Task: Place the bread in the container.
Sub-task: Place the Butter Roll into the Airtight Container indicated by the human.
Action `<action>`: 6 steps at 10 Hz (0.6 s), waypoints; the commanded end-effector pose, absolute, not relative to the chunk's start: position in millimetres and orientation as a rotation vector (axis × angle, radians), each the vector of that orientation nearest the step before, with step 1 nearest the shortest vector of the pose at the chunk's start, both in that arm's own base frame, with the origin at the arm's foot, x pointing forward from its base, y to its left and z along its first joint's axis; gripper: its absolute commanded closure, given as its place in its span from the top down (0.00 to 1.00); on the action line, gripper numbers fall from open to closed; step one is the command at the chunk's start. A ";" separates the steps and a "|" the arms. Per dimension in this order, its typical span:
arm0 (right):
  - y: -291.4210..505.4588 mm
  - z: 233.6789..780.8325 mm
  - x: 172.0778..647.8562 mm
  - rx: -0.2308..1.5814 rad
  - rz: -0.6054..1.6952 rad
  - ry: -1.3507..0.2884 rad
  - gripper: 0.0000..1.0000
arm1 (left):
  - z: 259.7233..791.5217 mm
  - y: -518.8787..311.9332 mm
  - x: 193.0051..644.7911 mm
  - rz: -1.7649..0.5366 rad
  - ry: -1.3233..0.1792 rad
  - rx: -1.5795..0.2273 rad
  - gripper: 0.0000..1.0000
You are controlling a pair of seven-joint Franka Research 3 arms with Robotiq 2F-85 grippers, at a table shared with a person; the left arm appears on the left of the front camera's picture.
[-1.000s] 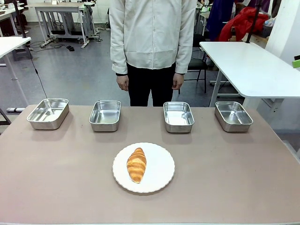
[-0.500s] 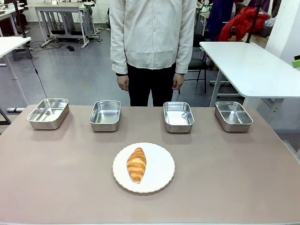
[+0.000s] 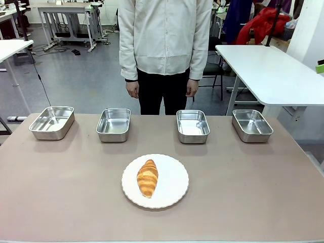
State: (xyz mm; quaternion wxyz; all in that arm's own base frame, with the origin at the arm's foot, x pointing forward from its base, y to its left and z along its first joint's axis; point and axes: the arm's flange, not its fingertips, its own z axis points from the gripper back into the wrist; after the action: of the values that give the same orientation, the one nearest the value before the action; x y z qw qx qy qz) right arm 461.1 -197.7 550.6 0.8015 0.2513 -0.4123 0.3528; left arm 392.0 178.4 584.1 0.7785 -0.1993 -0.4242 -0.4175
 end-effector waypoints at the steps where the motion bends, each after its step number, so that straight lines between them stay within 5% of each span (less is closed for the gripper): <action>1: -197.2 551.5 461.2 0.539 0.757 -0.888 1.00 | 584.7 178.6 390.7 -0.917 -0.923 -0.431 1.00; 6: -197.2 551.5 461.2 0.539 0.757 -0.888 1.00 | 584.7 178.6 390.7 -0.917 -0.923 -0.431 1.00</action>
State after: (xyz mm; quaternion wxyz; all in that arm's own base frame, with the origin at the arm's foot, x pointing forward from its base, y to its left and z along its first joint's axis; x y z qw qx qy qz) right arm 461.1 -197.7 550.6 0.8015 0.2513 -0.4123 0.3528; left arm 392.0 178.4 584.1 0.7785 -0.1993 -0.4242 -0.4175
